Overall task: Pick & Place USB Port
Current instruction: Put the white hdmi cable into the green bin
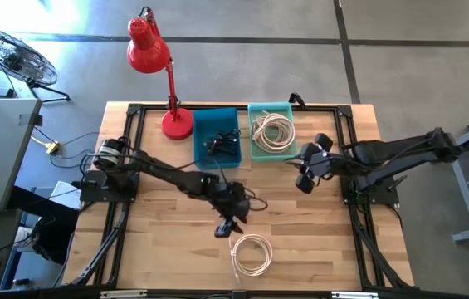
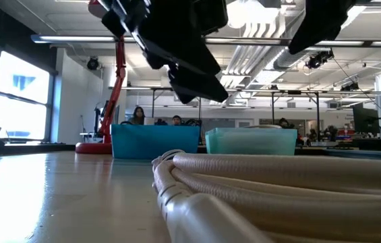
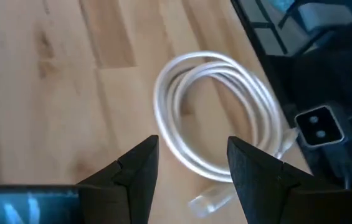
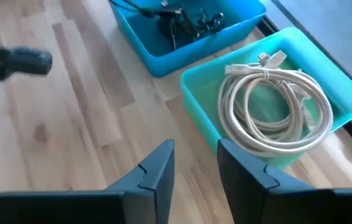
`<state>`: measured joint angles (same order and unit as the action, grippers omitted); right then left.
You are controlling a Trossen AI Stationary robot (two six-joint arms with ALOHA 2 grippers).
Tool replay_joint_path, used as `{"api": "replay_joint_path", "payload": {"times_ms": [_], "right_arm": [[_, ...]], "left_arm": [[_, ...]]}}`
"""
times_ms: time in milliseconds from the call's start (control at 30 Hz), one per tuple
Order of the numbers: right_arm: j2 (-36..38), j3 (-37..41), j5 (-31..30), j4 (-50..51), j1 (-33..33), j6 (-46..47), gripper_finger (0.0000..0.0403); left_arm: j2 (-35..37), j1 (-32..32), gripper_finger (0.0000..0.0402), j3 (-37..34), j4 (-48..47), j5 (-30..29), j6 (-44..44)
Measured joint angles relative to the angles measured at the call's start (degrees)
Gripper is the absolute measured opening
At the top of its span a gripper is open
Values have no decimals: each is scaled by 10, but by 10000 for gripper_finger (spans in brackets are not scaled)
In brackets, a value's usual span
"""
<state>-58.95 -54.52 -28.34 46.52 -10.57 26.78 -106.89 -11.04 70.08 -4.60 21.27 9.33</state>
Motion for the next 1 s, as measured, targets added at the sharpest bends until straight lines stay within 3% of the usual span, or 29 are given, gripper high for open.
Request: {"api": "replay_joint_path", "payload": {"times_ms": [267, 467, 1000], "right_arm": [[13, 0, 17, 5, -22, 2, 95], [5, 0, 24, 4, -51, 29, 94], [-2, 0, 23, -6, -160, 92, 94]], "left_arm": [[0, -50, 186, 22, -14, -88, 69], [-7, -72, 186, 66, -98, -166, 108], [-138, -105, 186, 216, -250, -117, 161]]}}
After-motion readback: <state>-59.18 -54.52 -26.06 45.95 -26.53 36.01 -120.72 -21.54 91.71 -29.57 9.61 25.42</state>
